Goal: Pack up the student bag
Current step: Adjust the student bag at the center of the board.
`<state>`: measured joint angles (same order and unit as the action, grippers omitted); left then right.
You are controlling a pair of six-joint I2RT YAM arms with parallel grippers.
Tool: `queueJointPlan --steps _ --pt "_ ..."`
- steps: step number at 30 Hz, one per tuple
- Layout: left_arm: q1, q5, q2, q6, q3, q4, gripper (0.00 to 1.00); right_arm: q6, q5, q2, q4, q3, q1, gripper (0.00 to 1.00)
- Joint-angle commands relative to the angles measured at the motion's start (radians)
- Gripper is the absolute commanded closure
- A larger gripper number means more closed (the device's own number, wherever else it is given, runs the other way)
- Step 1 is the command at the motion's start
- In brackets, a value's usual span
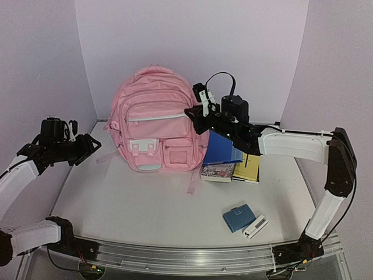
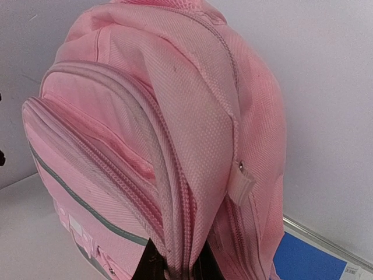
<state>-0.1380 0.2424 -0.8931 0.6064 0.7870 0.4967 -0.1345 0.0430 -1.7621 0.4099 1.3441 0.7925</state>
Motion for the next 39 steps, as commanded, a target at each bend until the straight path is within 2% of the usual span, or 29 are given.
queueJointPlan --steps 1,6,10,25,39 --pt "0.159 0.223 -0.082 0.033 -0.038 -0.341 0.39 0.028 0.033 0.105 0.156 0.006 -0.003 1.00" --pt "0.178 0.371 -0.204 0.139 -0.046 -0.579 0.43 0.032 0.033 0.115 0.155 -0.003 -0.003 1.00" --pt "0.179 0.381 -0.251 0.222 -0.059 -0.672 0.46 0.033 0.031 0.125 0.157 -0.013 -0.004 1.00" --pt "0.179 0.380 -0.432 0.409 -0.072 -0.841 0.50 0.059 0.072 0.141 0.157 -0.010 -0.003 1.00" --pt "0.178 0.411 -0.523 0.489 -0.080 -0.956 0.50 0.066 0.086 0.149 0.156 -0.001 -0.003 1.00"
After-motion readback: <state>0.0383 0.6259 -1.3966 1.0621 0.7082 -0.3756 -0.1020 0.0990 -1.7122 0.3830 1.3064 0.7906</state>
